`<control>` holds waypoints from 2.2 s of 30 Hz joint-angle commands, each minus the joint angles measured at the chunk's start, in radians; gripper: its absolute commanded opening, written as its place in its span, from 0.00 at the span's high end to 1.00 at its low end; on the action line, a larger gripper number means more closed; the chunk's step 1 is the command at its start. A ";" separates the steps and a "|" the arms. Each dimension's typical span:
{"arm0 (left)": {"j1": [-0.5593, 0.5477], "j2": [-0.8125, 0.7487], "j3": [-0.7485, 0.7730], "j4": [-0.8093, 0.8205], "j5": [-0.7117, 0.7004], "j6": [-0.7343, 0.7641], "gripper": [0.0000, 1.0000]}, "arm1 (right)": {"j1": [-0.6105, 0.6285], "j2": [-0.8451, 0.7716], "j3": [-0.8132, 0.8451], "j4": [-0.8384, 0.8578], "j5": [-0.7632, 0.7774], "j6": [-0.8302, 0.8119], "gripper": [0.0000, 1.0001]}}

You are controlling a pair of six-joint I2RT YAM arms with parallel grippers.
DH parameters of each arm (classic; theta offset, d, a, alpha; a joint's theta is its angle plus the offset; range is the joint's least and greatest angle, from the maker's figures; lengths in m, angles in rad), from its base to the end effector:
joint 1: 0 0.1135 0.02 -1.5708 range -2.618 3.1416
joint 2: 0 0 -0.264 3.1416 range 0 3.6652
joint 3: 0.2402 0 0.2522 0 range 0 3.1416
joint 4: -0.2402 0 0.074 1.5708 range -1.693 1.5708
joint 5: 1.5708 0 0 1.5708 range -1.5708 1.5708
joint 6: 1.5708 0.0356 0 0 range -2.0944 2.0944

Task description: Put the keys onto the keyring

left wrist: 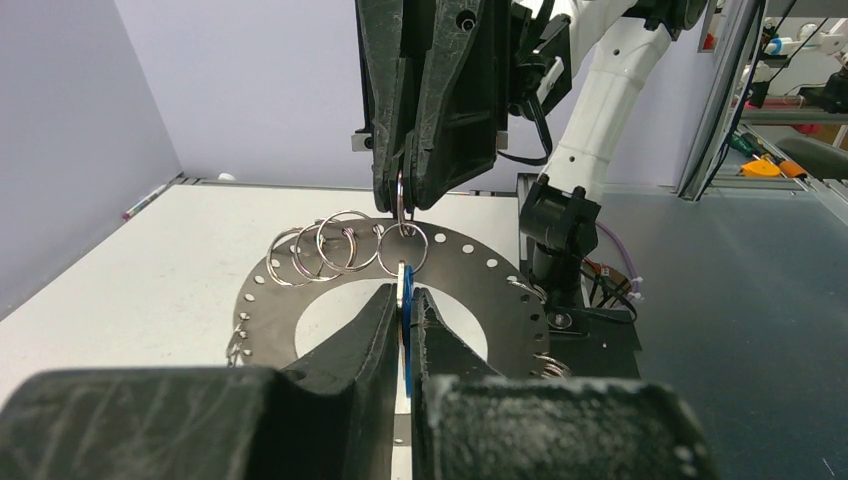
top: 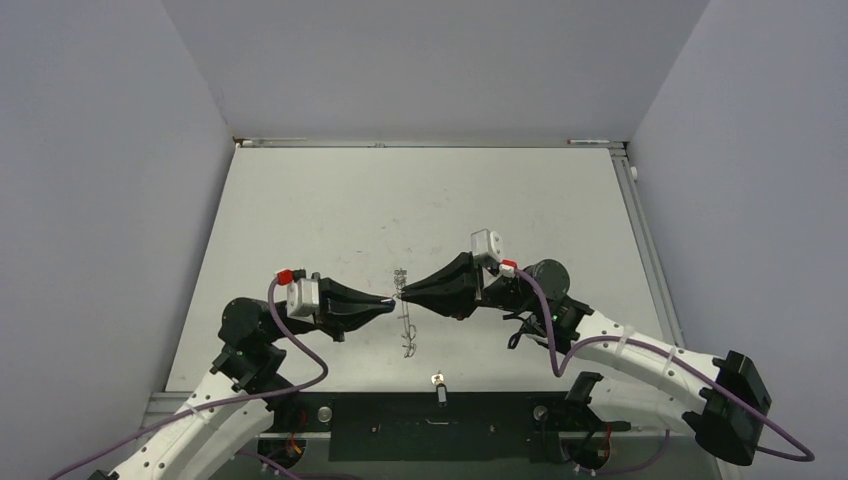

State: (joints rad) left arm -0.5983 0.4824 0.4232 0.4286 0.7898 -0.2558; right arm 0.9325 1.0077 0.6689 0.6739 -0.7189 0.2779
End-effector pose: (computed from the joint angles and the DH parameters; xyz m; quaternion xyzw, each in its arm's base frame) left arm 0.0904 -0.0922 0.3171 0.4016 0.4600 -0.5133 0.6030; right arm 0.1154 0.1949 0.3451 -0.4458 0.4213 0.6017 0.5116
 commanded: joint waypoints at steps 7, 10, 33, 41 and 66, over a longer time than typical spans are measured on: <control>0.008 0.017 0.020 0.003 0.042 -0.033 1.00 | -0.043 0.024 0.021 0.375 0.045 0.110 0.95; 0.007 0.005 0.020 0.000 0.039 -0.026 1.00 | -0.054 0.021 0.015 0.394 0.050 0.128 0.95; 0.006 0.046 0.031 -0.022 0.012 -0.023 1.00 | -0.081 0.070 -0.089 0.606 0.480 0.338 0.95; 0.005 0.067 0.038 -0.050 -0.001 -0.011 1.00 | -0.066 0.060 -0.121 0.591 0.675 0.444 0.95; 0.009 0.012 0.050 -0.106 -0.109 0.012 1.00 | 0.134 0.190 -0.098 0.661 0.776 0.350 0.95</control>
State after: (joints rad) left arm -0.5957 0.5377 0.4431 0.3084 0.7212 -0.2581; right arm 1.0554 1.2285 0.5598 1.3006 0.0570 0.6956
